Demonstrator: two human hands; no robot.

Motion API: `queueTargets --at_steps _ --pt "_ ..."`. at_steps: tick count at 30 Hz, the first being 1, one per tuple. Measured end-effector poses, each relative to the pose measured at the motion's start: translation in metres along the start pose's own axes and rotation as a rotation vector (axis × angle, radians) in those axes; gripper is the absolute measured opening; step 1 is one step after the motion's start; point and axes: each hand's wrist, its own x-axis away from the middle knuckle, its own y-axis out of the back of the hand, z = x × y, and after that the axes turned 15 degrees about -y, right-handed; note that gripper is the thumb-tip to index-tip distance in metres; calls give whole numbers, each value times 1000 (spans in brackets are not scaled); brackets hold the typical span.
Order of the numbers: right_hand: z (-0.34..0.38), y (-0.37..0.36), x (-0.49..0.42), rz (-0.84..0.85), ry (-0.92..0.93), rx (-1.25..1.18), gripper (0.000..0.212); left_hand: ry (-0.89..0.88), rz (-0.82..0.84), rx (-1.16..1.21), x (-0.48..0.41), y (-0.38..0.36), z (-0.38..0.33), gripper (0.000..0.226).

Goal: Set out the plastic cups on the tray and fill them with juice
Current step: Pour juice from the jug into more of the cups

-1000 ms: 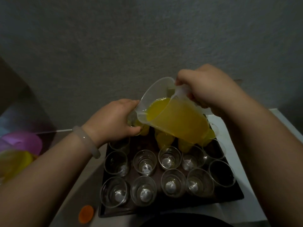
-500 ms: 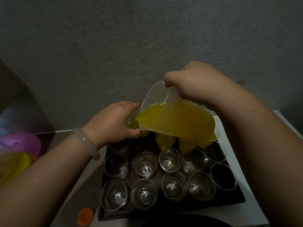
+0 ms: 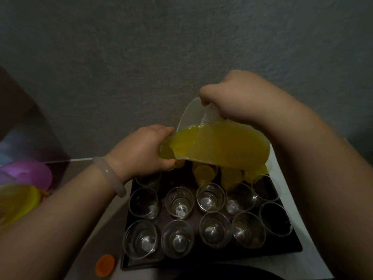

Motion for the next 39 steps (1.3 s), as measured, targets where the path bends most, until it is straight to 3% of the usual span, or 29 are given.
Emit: queueTargets --at_steps 9,26,32,37,39 --pt "0 1 3 4 52 106 32 10 32 -16 1 -3 2 83" --pt "-5 0 2 -31 -31 -4 32 -1 48 -23 -1 -3 0 85" --pt "-20 3 1 -3 -54 -125 36 20 -36 25 0 3 -2 81" --pt "-44 0 -5 53 -169 -477 29 54 -65 36 0 7 2 77" --pt "-53 -4 -5 26 -179 -609 37 53 -50 35 -1 7 2 71"
